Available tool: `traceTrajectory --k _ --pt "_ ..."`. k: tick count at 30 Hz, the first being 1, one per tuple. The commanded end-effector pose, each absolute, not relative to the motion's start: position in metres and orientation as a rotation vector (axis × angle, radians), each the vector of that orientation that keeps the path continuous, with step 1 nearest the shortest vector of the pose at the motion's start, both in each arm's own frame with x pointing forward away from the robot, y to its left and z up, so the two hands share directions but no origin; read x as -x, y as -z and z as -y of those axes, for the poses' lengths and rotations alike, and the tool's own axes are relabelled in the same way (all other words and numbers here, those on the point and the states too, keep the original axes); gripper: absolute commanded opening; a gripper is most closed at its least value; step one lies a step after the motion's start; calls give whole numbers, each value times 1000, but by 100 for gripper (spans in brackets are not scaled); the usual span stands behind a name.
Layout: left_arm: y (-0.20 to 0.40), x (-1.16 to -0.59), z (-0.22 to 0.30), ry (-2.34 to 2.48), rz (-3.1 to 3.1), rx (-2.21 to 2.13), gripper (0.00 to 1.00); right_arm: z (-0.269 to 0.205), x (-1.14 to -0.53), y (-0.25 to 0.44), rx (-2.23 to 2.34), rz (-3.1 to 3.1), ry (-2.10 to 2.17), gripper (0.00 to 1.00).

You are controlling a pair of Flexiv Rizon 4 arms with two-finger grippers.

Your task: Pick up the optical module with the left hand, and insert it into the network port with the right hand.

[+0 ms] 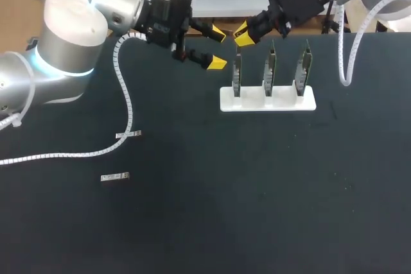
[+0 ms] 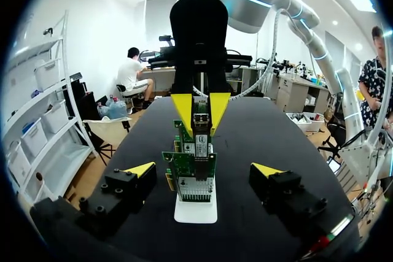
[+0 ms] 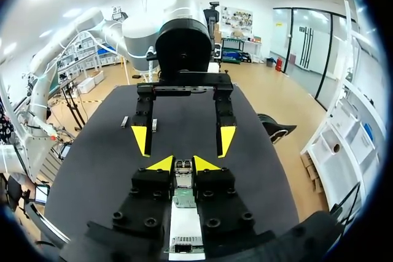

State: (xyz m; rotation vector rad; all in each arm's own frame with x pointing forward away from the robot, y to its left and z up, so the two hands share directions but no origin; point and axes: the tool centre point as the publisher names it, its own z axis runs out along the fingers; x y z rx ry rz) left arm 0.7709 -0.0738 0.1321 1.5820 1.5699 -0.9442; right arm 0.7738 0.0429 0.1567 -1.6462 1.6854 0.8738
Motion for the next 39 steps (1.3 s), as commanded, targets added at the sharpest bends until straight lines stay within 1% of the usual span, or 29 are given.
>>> traceTrajectory --k 1,2,3,4,14,19,28,29,30,39 --pt "-132 -772 74 945 -1569 -1583 100 -44 -776 -155 1651 -1685 -875 0" --pt "-132 -772 74 945 -1569 -1583 100 -44 -776 -154 1654 -1683 -878 24" --pt "-132 -772 74 945 -1569 -1583 100 -44 -776 -154 1655 -1683 -879 100" --pt "-132 -772 74 945 -1569 -1583 100 -44 -776 -154 1656 -1681 -880 100" --pt "-132 -772 74 945 -1569 -1583 100 -38 -778 -162 1633 -1671 -906 100" --pt "-132 -772 74 945 -1569 -1583 100 -24 -780 -174 1612 -1654 -1101 100" --pt "-132 -772 74 945 -1569 -1583 100 -18 -776 -177 1660 -1615 -1096 100" --pt "-132 -772 74 945 -1569 -1583 100 -19 -775 -177 1645 -1636 -1013 47" --pt "-132 -772 74 945 -1569 -1583 100 -21 -776 -175 1634 -1653 -968 0" --pt "-132 -772 74 945 -1569 -1583 100 -23 -770 -176 1598 -1639 -926 0"
